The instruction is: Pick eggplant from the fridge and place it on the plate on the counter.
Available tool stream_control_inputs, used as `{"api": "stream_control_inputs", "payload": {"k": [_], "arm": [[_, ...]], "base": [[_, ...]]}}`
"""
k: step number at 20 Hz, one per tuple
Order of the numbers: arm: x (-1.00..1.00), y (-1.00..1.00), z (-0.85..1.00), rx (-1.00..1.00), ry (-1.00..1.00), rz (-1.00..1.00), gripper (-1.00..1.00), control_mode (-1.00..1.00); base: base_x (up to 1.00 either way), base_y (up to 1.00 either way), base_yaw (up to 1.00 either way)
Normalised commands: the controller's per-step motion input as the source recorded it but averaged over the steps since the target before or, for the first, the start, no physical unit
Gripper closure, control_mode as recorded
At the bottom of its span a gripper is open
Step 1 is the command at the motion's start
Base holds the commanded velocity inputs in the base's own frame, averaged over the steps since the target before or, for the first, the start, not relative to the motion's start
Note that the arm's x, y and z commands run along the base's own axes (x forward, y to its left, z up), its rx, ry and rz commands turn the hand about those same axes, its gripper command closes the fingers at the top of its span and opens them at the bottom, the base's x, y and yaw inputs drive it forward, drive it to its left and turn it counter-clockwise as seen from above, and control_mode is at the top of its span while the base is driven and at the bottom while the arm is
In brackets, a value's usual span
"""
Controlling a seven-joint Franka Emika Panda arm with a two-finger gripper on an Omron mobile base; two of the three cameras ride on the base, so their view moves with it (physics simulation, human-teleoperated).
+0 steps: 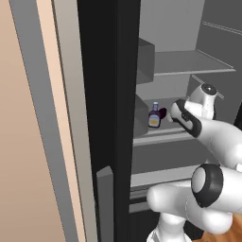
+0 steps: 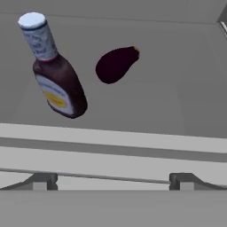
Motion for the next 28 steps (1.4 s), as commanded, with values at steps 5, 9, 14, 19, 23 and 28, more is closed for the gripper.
{"api": "stream_control_inputs", "payload": {"k": [5, 9, 14, 19, 23, 28], "arm": [[0.20, 0.00, -0.17, 0.00, -0.02, 0.00, -1.00, -1.00], [0.15, -0.09, -0.16, 0.00, -0.03, 0.00, -1.00, -1.00], [0.07, -0.23, -0.11, 0.00, -0.01, 0.00, -1.00, -1.00], [0.17, -0.12, -0.06, 0.00, 0.00, 0.00, -1.00, -1.00], [0.18, 0.00, -0.01, 0.00, 0.00, 0.00, -1.00, -1.00], [0.10, 0.01, -0.01, 0.00, 0.00, 0.00, -1.00, -1.00]], "base": [[0.00, 0.00, 0.00], [0.00, 0.00, 0.00], [0.00, 0.00, 0.00], [0.00, 0.00, 0.00], [0.00, 0.00, 0.00], [0.00, 0.00, 0.00]]}}
